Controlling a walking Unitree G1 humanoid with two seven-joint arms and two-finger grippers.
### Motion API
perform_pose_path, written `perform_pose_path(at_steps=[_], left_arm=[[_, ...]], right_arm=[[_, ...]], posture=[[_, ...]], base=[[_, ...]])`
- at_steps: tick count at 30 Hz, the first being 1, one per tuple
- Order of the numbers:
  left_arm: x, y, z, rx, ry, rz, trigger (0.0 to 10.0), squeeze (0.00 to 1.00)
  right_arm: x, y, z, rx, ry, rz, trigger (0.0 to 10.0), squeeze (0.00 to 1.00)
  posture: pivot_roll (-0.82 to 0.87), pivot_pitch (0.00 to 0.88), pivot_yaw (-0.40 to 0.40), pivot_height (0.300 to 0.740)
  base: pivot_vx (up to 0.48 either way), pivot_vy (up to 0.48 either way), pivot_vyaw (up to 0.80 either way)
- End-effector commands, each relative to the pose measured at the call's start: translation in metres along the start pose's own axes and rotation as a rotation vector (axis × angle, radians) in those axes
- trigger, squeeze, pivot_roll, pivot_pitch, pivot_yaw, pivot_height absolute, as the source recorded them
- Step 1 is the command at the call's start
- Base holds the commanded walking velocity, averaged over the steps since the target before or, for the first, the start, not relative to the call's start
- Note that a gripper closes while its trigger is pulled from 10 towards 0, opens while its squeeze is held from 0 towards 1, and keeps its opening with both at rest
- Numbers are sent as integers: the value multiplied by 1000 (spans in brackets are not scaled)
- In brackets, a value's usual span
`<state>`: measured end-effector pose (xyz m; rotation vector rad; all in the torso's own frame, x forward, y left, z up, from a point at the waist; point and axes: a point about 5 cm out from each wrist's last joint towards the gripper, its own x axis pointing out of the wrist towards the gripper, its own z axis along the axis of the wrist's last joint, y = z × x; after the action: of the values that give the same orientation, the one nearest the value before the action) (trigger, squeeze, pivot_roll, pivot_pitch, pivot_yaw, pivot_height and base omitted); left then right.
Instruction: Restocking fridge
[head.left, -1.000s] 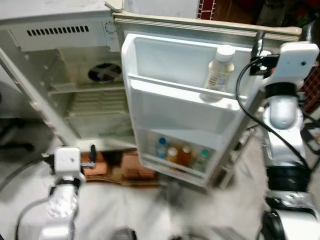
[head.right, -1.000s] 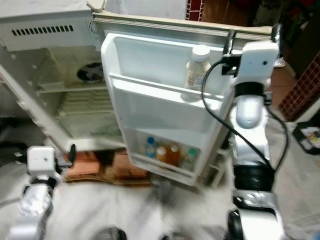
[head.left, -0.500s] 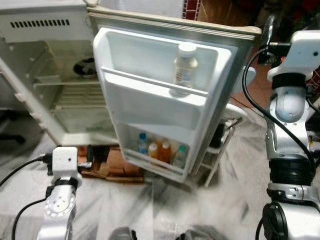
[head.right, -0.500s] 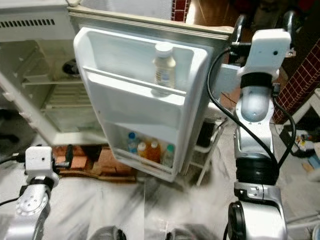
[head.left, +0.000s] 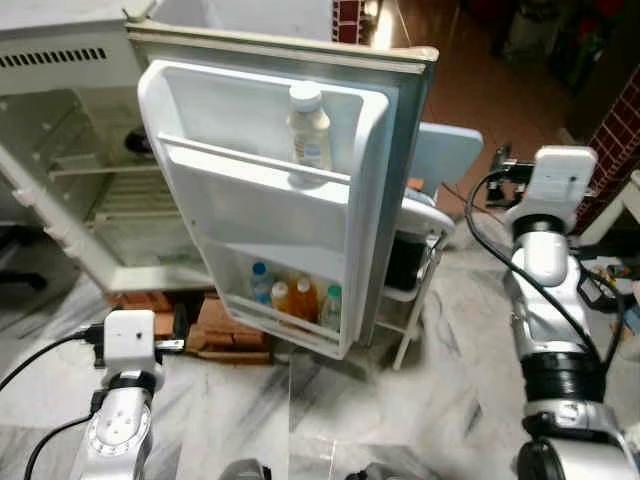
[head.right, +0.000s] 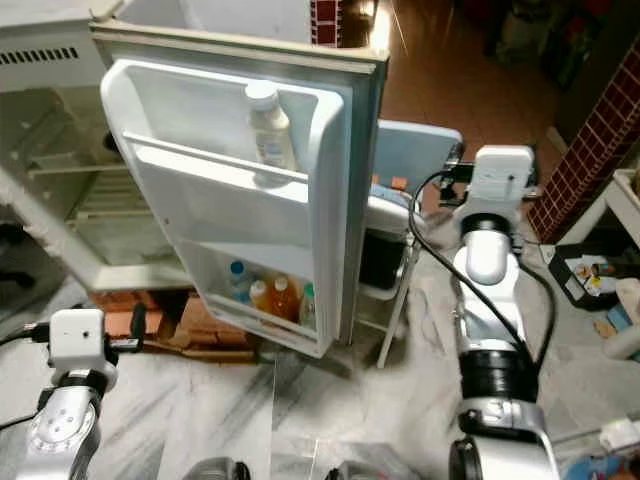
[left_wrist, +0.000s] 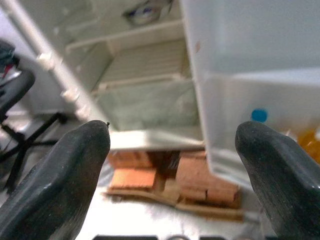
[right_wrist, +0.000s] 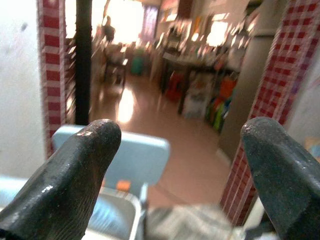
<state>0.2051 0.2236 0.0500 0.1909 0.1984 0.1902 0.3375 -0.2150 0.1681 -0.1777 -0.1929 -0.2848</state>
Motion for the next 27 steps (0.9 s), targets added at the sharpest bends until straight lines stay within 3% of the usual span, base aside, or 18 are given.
perform_pose_path(at_steps=[1, 7, 12, 27], left_arm=[[0, 5, 5, 15, -19, 36, 10000, 0], [1, 7, 4, 5, -2, 63, 10000, 0], [1, 6, 5, 13, -5, 57, 10000, 0], [5, 5, 7, 21, -12, 55, 10000, 0]], right_arm=[[-1, 3, -5, 2, 33, 8, 10000, 0], [-2, 6, -12, 28, 79, 11, 10000, 0], [-1, 9, -7, 44, 54, 31, 10000, 0], [-5, 20, -13, 45, 87, 72, 10000, 0]], posture=[[29, 75, 25, 740], [31, 75, 22, 740], [30, 77, 21, 740], [28, 81, 22, 740]], base=[[0, 0, 0], [-124, 0, 0], [-242, 0, 0], [0, 0, 0]])
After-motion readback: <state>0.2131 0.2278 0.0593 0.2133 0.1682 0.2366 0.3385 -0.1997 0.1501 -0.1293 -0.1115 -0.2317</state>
